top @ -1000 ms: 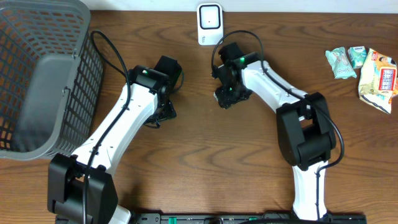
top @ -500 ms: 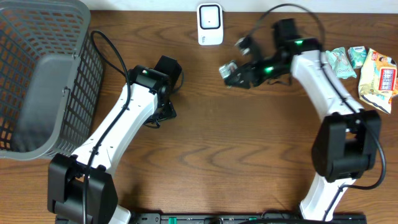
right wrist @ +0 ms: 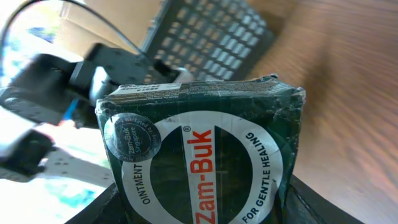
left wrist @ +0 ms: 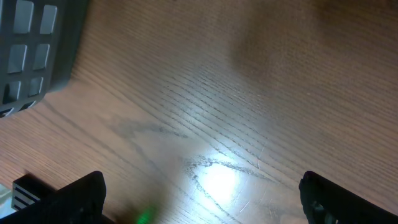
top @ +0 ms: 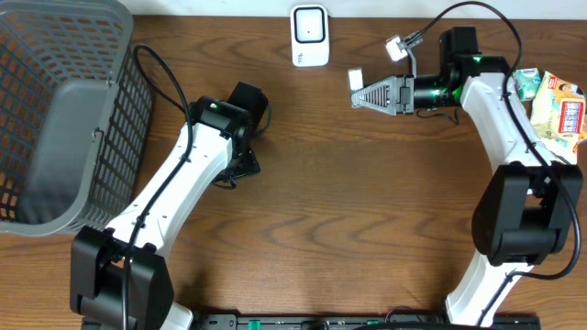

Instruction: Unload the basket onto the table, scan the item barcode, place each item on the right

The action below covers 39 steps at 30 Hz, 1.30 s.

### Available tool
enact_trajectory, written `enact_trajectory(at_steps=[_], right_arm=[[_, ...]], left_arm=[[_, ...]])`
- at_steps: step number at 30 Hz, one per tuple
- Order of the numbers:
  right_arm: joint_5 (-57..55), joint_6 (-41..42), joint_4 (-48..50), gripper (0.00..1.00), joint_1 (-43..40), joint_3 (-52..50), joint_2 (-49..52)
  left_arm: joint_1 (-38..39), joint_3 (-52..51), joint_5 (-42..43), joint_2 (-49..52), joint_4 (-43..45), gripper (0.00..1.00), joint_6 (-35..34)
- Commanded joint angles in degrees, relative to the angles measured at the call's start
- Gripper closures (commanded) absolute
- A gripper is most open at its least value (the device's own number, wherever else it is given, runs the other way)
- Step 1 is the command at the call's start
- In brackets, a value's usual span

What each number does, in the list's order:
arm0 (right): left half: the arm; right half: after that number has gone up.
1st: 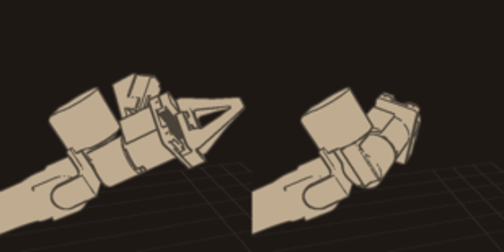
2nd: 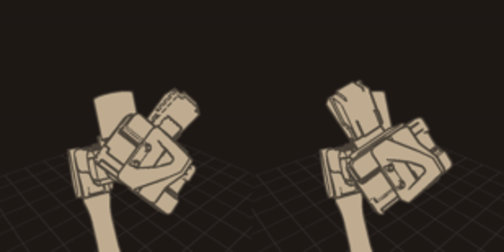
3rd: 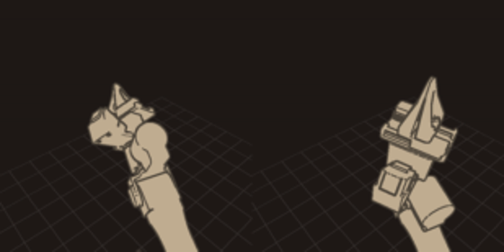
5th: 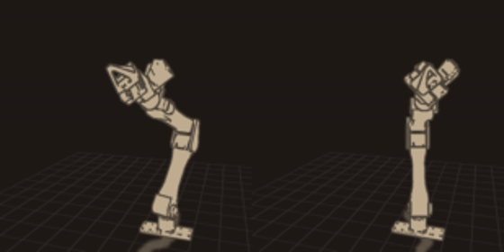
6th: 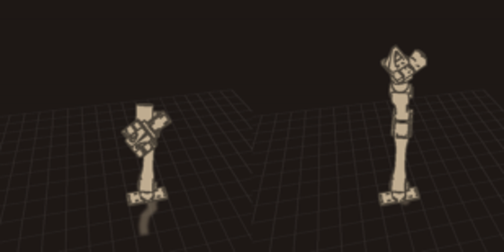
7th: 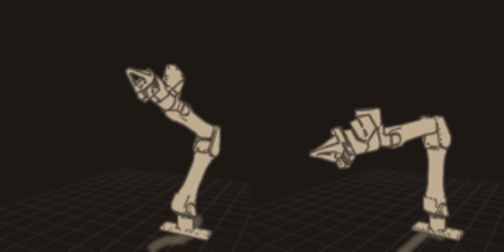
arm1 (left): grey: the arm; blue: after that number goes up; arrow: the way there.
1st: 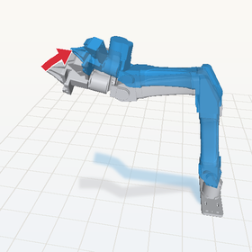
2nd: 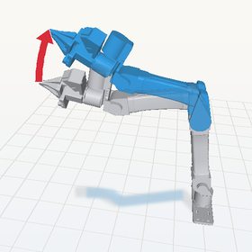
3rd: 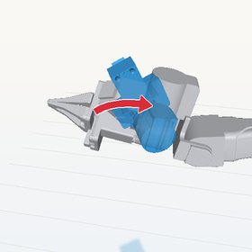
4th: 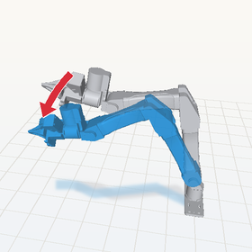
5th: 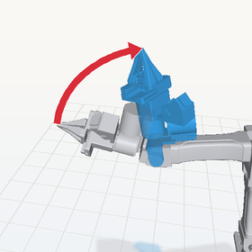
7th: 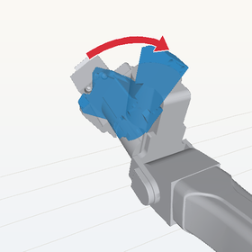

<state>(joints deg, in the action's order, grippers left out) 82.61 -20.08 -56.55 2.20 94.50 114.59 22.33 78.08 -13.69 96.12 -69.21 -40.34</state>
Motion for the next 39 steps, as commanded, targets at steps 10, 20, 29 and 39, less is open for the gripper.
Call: enact_trajectory(at_steps=[10,20,29,39], right_arm=[[4.68,3.52,-0.13,0.52,6.01,-0.11,-0.83],[3.89,3.54,0.66,0.53,6.51,-0.11,-0.81],[3.85,3.52,0.7,0.52,6.62,-0.11,-0.81],[3.85,3.54,1.92,0.52,7.65,-0.11,-0.81]], left_arm=[[-0.13,-0.31,-0.94,-0.31,-0.37,0.02,-0.48],[-0.13,-0.31,-0.94,-0.31,-0.37,0.02,-0.5],[-0.13,-0.31,-0.94,-0.31,-0.37,0.02,-0.5],[-0.13,-0.31,-0.94,-0.31,-0.37,0.02,-0.5]])
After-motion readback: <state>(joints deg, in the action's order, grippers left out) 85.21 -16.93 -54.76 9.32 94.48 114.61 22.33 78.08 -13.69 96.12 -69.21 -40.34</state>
